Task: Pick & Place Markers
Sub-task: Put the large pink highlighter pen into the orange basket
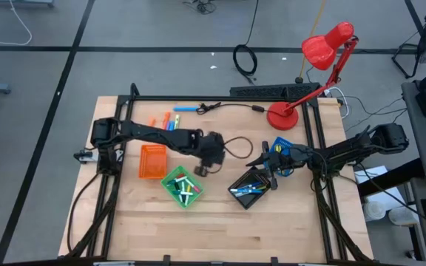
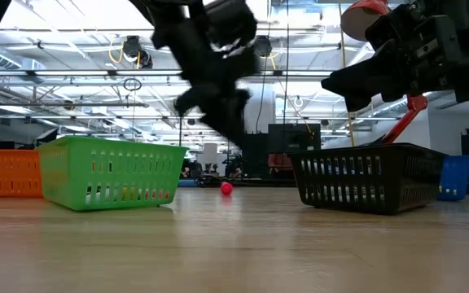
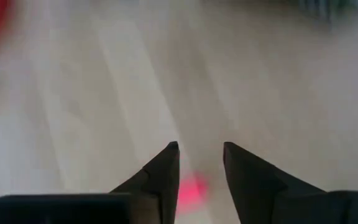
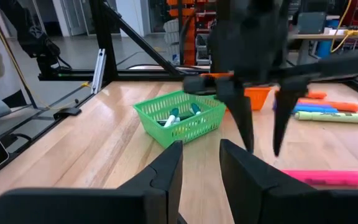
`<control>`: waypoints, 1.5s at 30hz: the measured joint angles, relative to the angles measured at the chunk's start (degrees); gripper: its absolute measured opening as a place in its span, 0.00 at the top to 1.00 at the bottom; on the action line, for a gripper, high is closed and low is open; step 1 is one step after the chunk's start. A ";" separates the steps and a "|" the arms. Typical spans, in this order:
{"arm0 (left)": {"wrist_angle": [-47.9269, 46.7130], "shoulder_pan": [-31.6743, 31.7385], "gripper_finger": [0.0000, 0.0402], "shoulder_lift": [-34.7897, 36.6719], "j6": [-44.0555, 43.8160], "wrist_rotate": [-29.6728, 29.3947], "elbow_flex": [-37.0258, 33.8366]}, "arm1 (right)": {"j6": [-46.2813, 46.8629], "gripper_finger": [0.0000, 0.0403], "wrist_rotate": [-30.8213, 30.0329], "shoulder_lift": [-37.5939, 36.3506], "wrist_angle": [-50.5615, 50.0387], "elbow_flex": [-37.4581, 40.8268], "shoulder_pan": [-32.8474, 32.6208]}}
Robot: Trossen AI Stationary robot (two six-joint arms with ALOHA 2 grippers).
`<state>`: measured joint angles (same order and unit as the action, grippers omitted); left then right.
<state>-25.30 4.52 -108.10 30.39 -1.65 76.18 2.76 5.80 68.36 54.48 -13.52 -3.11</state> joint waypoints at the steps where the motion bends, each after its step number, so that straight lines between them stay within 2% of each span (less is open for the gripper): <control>1: 4.30 0.45 0.69 -0.49 -0.59 1.33 0.06 | 0.00 0.77 0.00 0.00 -0.02 0.00 0.00; 3: 10.35 1.88 0.72 -1.46 -0.81 0.95 0.15 | 0.00 0.77 0.00 0.00 0.09 0.00 0.00; 7: 15.14 4.77 0.78 -3.91 -0.72 0.04 0.04 | -0.01 0.77 -0.02 0.00 0.11 0.01 0.02; 14: 13.46 10.63 0.87 -10.01 -7.53 4.50 -0.04 | -0.02 0.77 0.00 0.01 0.11 0.00 0.01; 17: 9.39 11.41 0.91 -10.37 -7.36 2.18 -0.02 | -0.02 0.77 -0.02 0.02 0.09 0.00 0.02; 21: 3.16 11.60 0.97 -6.35 -7.57 -3.99 -0.07 | -0.01 0.77 -0.01 0.02 0.11 0.00 0.01; 25: -3.05 11.53 0.99 1.08 -12.35 -8.22 -0.04 | -0.02 0.77 0.00 0.02 0.04 0.00 0.00; 29: -10.42 12.22 0.89 7.20 -25.47 -9.33 -0.02 | -0.01 0.77 -0.01 0.02 0.14 0.00 0.00; 33: -13.64 13.10 0.72 9.10 -31.96 0.26 -0.19 | -0.01 0.77 -0.02 0.02 0.11 0.02 0.02; 35: -13.51 11.91 0.62 8.89 -34.54 2.06 -0.51 | -0.02 0.77 -0.02 0.02 0.08 0.02 0.02; 37: -13.01 10.19 0.54 7.38 -35.19 0.65 -0.59 | 0.00 0.77 0.00 0.02 0.13 0.02 0.00; 40: -12.83 7.66 0.44 3.75 -35.03 -4.87 -0.65 | 0.00 0.77 -0.02 0.02 0.07 0.02 0.02; 43: -12.27 6.47 0.39 0.18 -36.17 -10.98 -0.66 | -0.02 0.77 0.00 0.02 0.11 0.02 0.00; 45: -13.78 7.10 0.38 -1.82 -36.62 -11.98 -0.66 | -0.02 0.77 -0.01 0.02 0.10 0.00 0.01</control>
<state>-39.08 11.62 -109.93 -6.23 -13.63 75.53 2.74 5.79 68.38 54.58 -13.52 -3.10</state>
